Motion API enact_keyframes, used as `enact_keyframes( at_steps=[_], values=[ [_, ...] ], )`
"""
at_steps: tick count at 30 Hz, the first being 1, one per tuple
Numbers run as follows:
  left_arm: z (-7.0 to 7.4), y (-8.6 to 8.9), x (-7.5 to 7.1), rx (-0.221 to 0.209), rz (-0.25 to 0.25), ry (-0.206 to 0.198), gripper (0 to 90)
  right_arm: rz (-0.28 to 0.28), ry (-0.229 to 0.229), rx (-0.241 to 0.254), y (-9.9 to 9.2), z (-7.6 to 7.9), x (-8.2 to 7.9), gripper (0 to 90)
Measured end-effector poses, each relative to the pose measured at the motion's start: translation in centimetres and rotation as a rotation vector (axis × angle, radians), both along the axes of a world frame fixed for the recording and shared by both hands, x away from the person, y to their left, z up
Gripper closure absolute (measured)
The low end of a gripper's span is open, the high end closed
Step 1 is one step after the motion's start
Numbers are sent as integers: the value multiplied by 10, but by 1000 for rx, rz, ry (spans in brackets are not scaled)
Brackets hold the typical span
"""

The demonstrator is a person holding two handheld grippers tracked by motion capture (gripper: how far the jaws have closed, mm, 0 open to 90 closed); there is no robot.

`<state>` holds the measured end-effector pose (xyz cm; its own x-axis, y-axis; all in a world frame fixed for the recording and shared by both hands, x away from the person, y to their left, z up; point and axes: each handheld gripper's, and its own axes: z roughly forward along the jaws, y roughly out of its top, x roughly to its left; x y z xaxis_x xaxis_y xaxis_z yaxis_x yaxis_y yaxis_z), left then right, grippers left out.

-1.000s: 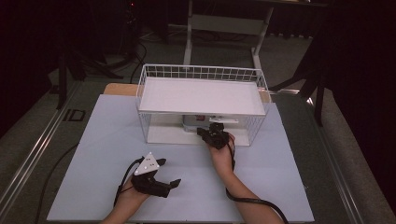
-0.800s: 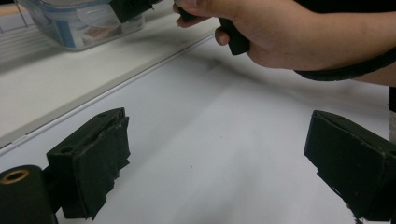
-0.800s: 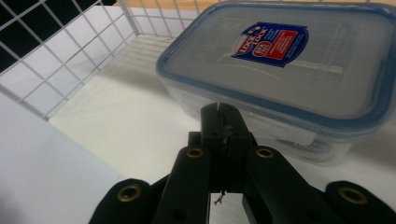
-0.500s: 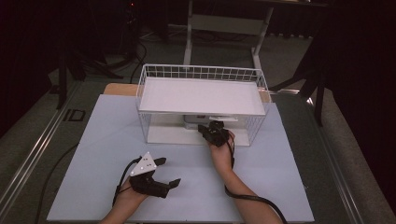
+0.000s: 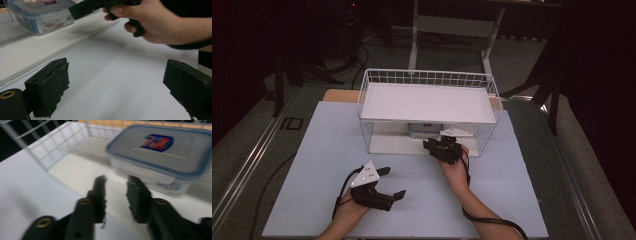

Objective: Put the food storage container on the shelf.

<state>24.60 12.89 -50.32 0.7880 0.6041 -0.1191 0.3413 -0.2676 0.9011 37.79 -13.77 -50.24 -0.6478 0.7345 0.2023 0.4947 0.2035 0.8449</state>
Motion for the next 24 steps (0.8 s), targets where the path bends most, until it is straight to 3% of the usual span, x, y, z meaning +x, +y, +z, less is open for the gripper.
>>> enact_keyframes(
  at_steps=[1,2,4,5,8,9,13,17,24],
  values=[
    [1,0,0,-6,2,-1,74,21,-10,-1,-2,4,-6,474],
    [4,0,0,-13,0,6,74,21,-10,-1,-2,4,-6,474],
    [7,-1,0,6,-11,1,74,33,-21,17,-6,8,-15,360],
    [9,-1,-1,0,-14,-4,74,77,-1,40,-9,11,-22,233],
    [14,3,-4,-12,-27,4,74,90,-16,48,-12,14,-29,194],
    [14,4,-5,-13,-31,6,74,121,-20,48,-15,16,-37,149],
    [16,8,-9,-12,-37,-2,74,138,-48,27,-20,17,-52,148],
    [17,12,-12,-9,-38,5,74,146,-38,40,-29,15,-65,148],
    [19,17,-17,-9,-46,5,74,172,-31,2,-44,16,-81,153]
  ],
)
